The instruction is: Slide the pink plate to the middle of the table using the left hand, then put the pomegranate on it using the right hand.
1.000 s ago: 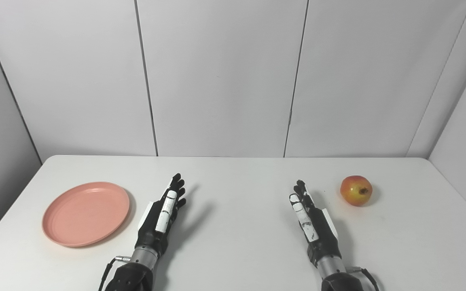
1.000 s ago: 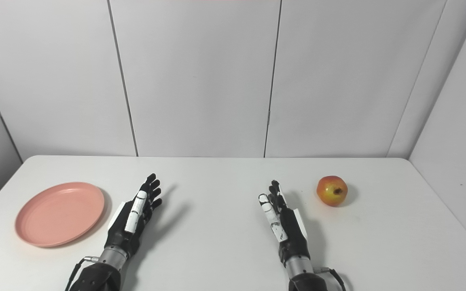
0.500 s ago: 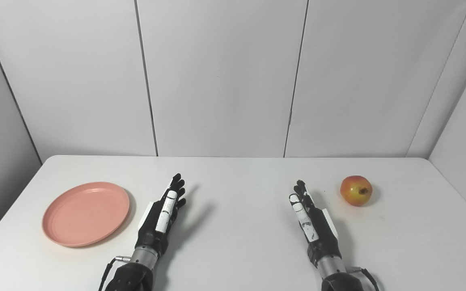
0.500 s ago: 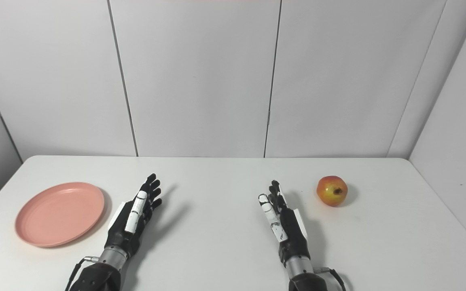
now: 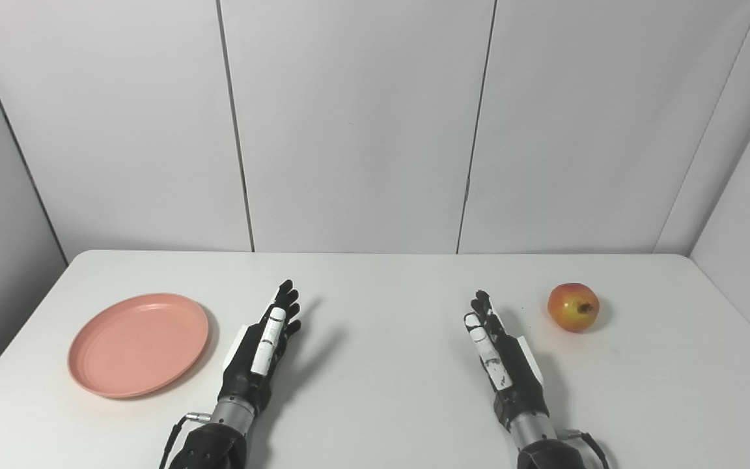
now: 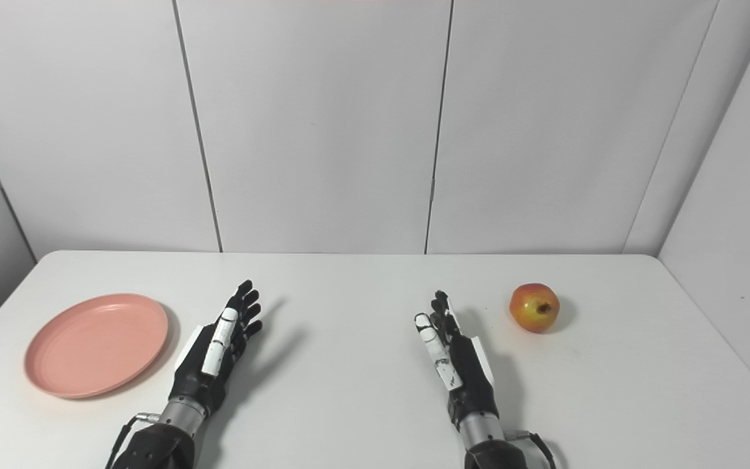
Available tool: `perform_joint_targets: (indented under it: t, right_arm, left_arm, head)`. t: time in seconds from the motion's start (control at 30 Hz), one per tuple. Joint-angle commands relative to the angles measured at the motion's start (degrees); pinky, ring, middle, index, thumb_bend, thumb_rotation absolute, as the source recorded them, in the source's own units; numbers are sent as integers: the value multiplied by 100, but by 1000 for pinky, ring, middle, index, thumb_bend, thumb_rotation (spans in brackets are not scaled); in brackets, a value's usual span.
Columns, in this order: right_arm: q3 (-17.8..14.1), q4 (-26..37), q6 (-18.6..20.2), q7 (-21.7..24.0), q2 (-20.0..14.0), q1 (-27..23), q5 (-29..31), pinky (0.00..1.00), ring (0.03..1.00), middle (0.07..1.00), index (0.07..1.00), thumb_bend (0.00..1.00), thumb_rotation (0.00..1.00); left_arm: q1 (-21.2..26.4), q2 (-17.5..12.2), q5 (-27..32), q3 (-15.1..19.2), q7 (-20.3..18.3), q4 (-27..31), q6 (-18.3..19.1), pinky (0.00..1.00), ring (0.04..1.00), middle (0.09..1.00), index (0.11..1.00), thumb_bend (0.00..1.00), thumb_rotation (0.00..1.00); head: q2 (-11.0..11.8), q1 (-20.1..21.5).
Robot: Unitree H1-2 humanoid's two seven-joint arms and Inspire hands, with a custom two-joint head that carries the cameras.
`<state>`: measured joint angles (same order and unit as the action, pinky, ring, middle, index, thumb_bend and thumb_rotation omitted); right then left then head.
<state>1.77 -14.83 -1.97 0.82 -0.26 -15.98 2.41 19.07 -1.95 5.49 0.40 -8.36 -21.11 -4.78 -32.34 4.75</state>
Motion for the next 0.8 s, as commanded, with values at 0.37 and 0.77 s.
perform_joint_targets:
  t: [0.37, 0.77]
  right_arm:
    - [-14, 283, 35, 34, -8, -110, -51, 991, 988, 1000, 1000, 640, 849]
    - [-24, 286, 3, 16, 5, -83, -68, 975, 982, 1000, 1000, 650, 842]
  left_arm:
    - [-71, -50, -44, -14, -8, 43, -11, 964, 990, 1000, 1000, 481, 1000]
    - [-96, -49, -41, -21, -26, 55, -21, 965, 993, 1000, 1000, 488, 1000]
  head:
    - [54, -32]
    - [126, -75]
